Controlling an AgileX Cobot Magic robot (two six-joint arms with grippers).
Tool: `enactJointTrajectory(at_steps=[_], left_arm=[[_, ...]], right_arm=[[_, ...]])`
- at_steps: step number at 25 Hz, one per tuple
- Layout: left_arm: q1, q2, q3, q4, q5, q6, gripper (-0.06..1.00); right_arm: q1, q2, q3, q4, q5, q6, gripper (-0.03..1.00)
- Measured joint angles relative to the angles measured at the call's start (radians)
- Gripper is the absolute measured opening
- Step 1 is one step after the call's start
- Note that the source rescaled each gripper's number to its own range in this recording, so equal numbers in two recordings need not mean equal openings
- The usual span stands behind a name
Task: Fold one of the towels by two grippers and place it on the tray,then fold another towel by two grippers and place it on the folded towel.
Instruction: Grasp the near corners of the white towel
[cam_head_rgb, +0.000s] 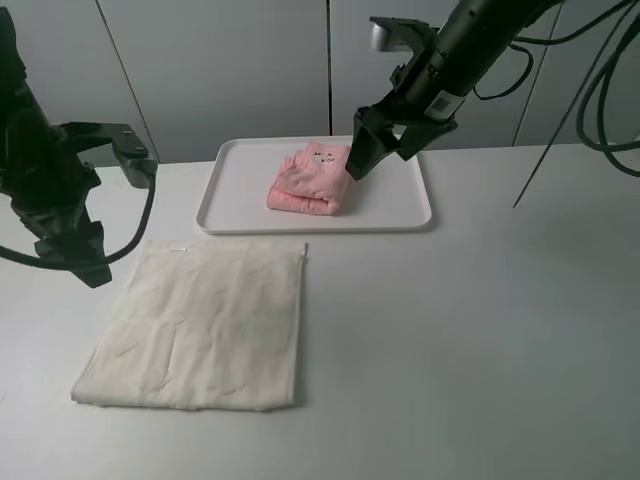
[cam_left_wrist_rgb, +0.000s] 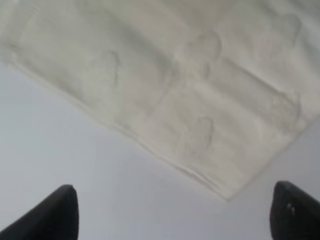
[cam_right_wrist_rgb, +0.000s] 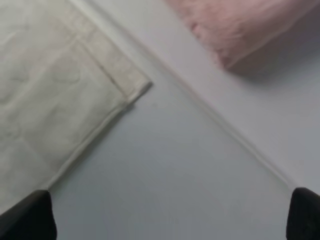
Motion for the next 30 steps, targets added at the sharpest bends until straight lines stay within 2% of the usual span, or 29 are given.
enactJointTrajectory(at_steps=[6, 8, 16, 23, 30], left_arm=[[0.000, -0.004, 0.087, 0.006, -0.040, 0.104, 0.99], [0.000, -0.011, 0.104, 0.006, -0.061, 0.131, 0.99], [0.000, -0.102, 0.211, 0.000, -0.168, 0.282, 0.99], [0.000, -0.116, 0.328, 0.028, -0.288, 0.383, 0.99], [0.000, -0.116, 0.419, 0.040, -0.355, 0.441, 0.99]], right_arm=[[0.219, -0.006, 0.006, -0.176, 0.042, -0.017, 1.00], [0.274, -0.006, 0.006, -0.204, 0.054, -0.017, 1.00], [0.340, -0.008, 0.059, -0.214, 0.077, -0.035, 1.00], [0.429, -0.008, 0.148, -0.214, 0.026, -0.165, 1.00], [0.559, 0.015, 0.155, -0.224, -0.028, -0.191, 1.00]])
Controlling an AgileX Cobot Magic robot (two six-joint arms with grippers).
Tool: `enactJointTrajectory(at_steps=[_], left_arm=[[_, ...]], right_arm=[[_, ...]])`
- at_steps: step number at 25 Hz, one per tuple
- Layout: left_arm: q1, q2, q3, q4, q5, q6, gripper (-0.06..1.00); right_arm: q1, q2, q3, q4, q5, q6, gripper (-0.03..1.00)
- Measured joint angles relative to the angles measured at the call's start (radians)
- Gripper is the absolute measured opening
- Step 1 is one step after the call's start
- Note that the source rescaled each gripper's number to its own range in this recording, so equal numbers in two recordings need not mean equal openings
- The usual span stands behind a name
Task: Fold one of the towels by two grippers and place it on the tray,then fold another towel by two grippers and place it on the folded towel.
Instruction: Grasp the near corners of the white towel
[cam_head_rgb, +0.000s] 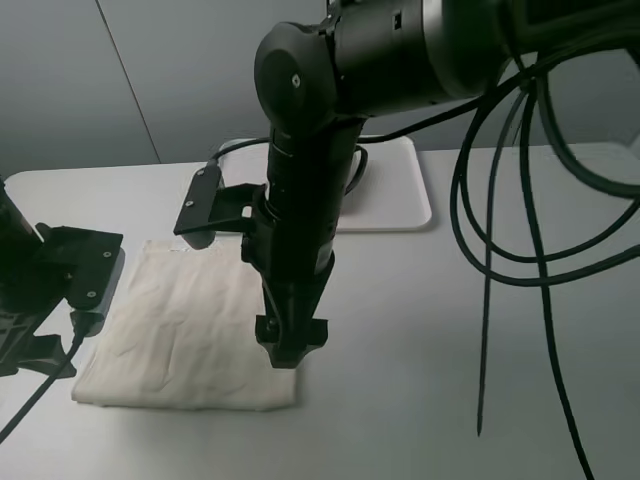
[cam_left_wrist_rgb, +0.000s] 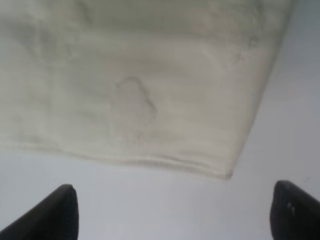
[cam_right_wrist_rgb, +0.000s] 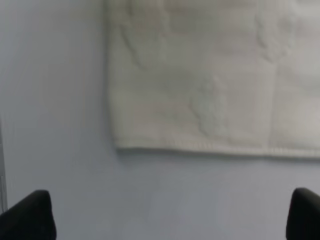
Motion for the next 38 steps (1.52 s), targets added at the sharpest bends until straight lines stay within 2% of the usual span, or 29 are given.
enactJointTrajectory(at_steps=[6, 13, 24, 29, 38], left_arm=[[0.000, -0.002, 0.106, 0.030, -0.098, 0.009, 0.99], [0.000, -0.002, 0.159, 0.030, -0.160, 0.056, 0.99], [0.000, -0.004, 0.254, 0.037, -0.254, 0.102, 0.99], [0.000, -0.004, 0.256, 0.019, -0.307, 0.104, 1.00], [0.000, -0.004, 0.256, 0.013, -0.322, 0.127, 1.00]], right_arm=[[0.096, 0.056, 0.000, -0.058, -0.053, 0.006, 1.00], [0.103, 0.093, 0.000, -0.122, -0.094, 0.105, 1.00], [0.103, 0.108, 0.000, -0.116, -0.103, 0.124, 1.00], [0.103, 0.108, 0.000, -0.086, -0.103, 0.124, 1.00], [0.103, 0.108, 0.000, -0.053, -0.103, 0.124, 1.00]])
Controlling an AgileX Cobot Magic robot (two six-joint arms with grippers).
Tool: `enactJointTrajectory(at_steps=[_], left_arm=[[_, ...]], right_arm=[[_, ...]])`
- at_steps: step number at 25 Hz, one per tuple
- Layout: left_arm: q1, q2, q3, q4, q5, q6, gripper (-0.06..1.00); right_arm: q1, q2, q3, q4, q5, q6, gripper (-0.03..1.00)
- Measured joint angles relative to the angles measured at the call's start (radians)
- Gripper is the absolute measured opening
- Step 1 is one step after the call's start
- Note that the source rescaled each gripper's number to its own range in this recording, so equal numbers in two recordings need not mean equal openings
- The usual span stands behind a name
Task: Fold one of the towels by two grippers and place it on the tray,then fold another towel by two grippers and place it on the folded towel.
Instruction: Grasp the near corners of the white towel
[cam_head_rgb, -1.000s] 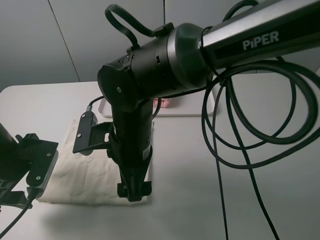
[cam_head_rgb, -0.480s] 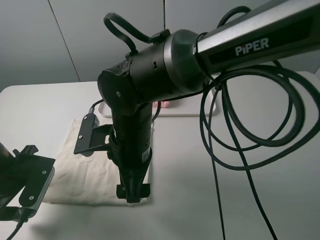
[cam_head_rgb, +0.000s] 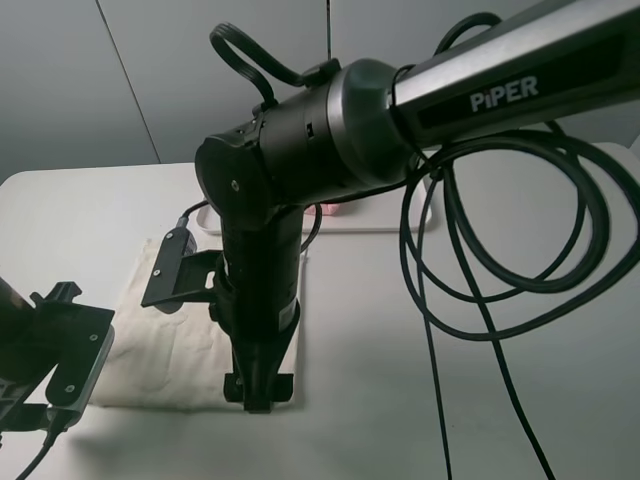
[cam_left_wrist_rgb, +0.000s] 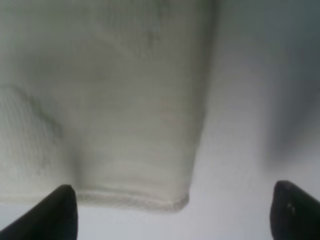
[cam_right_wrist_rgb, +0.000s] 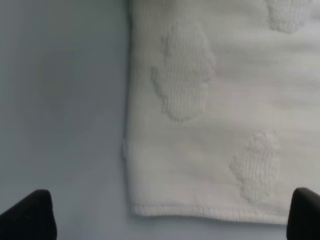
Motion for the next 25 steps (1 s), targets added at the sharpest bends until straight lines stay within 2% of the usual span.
enactJointTrajectory(at_steps=[15, 25], left_arm=[[0.000, 0.049, 0.000, 0.000, -0.016, 0.026, 1.00], [0.000, 0.085, 0.000, 0.000, -0.031, 0.030, 1.00]], right_arm=[[0.000, 0.000, 0.000, 0.036, 0.004, -0.040, 1.00], [0.000, 0.046, 0.000, 0.079, 0.022, -0.106, 1.00]])
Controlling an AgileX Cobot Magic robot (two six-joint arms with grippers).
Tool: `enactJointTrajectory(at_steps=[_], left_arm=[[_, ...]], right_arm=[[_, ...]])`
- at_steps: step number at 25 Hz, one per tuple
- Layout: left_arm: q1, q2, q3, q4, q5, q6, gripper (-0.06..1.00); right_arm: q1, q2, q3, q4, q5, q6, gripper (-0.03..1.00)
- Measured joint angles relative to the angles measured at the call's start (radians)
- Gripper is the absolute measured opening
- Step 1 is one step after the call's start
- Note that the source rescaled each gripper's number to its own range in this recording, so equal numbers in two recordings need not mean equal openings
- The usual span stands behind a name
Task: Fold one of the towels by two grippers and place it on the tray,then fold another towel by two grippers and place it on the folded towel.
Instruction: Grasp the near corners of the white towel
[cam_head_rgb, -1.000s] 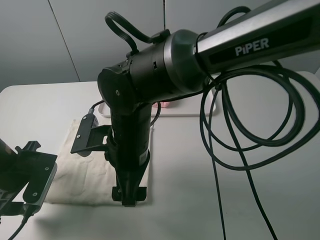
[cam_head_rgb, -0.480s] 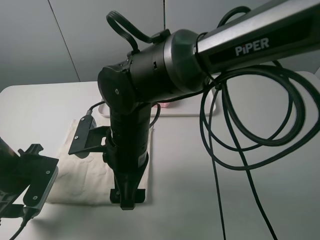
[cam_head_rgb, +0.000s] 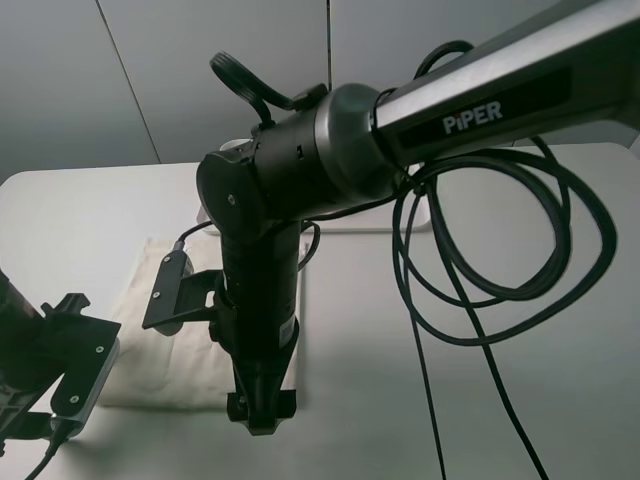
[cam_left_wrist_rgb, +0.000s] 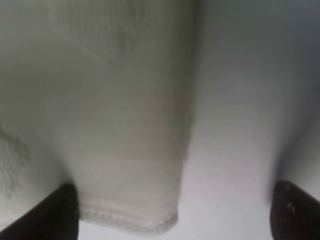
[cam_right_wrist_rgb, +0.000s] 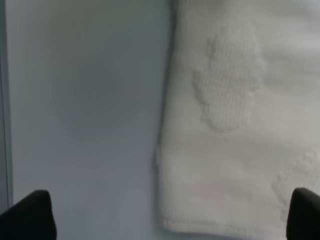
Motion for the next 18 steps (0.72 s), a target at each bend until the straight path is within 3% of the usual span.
enactJointTrajectory(at_steps=[11, 18], left_arm=[[0.000, 0.004, 0.000, 0.000, -0.004, 0.000, 1.00], [0.000, 0.005, 0.000, 0.000, -0.008, 0.000, 1.00]], right_arm=[[0.012, 0.057, 0.008, 0.007, -0.015, -0.013, 1.00], [0.061, 0.057, 0.077, -0.098, -0.104, 0.047, 1.00]])
